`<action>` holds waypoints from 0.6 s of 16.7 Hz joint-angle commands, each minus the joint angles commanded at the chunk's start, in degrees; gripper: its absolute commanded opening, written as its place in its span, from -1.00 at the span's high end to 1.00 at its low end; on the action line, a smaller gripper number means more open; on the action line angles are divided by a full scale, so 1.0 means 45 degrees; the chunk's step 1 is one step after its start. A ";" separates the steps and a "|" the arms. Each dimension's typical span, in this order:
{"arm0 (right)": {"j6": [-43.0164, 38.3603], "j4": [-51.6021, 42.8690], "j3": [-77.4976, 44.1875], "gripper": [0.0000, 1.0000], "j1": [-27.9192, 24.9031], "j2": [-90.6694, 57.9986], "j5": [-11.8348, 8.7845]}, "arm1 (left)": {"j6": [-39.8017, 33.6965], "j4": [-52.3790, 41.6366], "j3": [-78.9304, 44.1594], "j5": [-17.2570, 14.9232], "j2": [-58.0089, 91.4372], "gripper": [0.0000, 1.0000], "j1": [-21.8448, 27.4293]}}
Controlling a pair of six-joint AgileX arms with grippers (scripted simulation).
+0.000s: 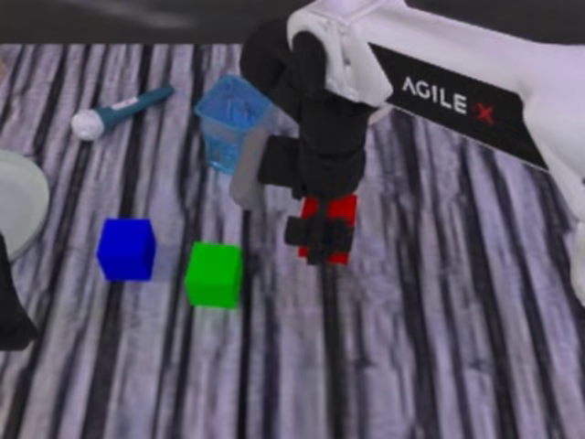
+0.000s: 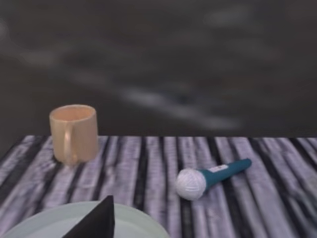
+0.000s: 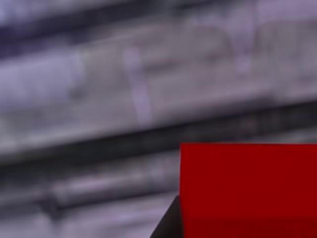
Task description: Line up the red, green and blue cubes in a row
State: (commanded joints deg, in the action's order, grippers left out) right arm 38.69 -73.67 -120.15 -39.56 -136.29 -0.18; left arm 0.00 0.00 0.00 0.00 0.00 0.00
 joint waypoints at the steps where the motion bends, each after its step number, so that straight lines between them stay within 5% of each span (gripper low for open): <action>1: -0.0167 -0.0201 -0.0336 1.00 -0.0635 -0.0138 0.0002 | 0.0000 0.0000 0.0000 0.0000 0.0000 -1.00 0.0000; 6: -0.0802 -0.0917 -0.1586 1.00 -0.3105 -0.0588 0.0022 | 0.0000 0.0000 0.0000 0.0000 0.0000 -1.00 0.0000; 10: -0.0862 -0.0977 -0.1697 1.00 -0.3304 -0.0620 0.0026 | 0.0000 0.0000 0.0000 0.0000 0.0000 -1.00 0.0000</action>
State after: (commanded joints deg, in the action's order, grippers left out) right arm 34.81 -78.07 -127.79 -54.43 -139.08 -0.07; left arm 0.00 0.00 0.00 0.00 0.00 0.00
